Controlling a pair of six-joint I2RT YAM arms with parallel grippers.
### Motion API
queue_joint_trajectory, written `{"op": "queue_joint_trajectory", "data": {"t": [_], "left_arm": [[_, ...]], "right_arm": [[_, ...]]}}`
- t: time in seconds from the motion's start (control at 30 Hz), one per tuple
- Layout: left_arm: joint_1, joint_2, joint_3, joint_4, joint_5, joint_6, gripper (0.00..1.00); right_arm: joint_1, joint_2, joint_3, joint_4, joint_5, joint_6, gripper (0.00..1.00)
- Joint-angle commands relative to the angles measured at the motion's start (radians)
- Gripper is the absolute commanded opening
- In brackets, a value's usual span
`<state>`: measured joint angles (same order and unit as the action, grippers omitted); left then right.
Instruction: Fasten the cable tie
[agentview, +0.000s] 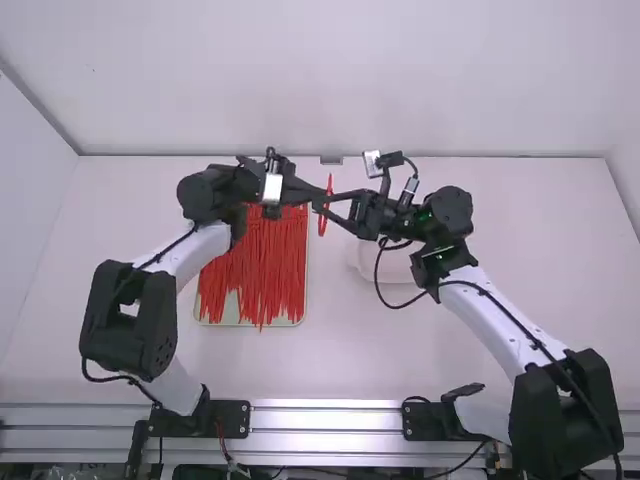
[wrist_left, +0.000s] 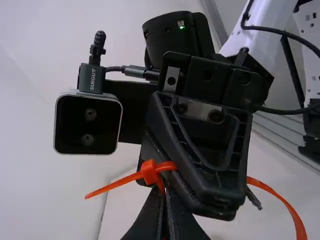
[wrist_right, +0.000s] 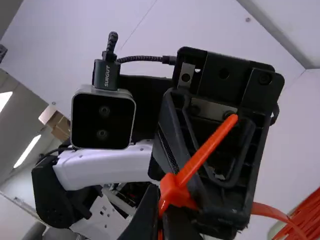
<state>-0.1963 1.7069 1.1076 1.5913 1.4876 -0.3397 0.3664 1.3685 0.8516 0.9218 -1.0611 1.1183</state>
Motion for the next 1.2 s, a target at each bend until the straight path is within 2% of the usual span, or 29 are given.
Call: {"op": "queue_joint_trajectory", "data": {"t": [0.0, 0.27, 0.37, 0.5, 0.6, 0.93, 1.17], "left_arm": [[-0.029, -0.071, -0.003, 0.027, 0.078, -0.024, 0.01], [-0.037, -0.071, -0.010, 0.023, 0.078, -0.037, 0.01], [-0.016, -0.071, -0.010, 0.010, 0.078, -0.039, 0.02], [0.010, -0.071, -0.010, -0.008, 0.072, -0.054, 0.01], [0.034, -0.071, -0.010, -0.001, 0.074, -0.093, 0.01], [0.040, -0.071, -0.010, 0.012, 0.078, -0.158, 0.01], [0.039, -0.071, -0.040, 0.025, 0.078, -0.166, 0.01]], "right_arm": [[-0.036, 0.019, 0.018, -0.009, 0.144, 0.004, 0.00], [-0.071, 0.019, 0.018, -0.010, 0.124, 0.029, 0.00], [-0.071, 0.019, 0.018, -0.015, 0.087, 0.014, 0.13], [-0.064, 0.019, 0.018, -0.028, 0.047, 0.021, 0.18], [-0.057, 0.019, 0.018, -0.041, 0.030, 0.022, 0.26], [-0.053, 0.019, 0.018, -0.040, 0.008, 0.029, 0.39], [-0.078, 0.019, 0.018, -0.039, 0.009, 0.046, 0.42]]}}
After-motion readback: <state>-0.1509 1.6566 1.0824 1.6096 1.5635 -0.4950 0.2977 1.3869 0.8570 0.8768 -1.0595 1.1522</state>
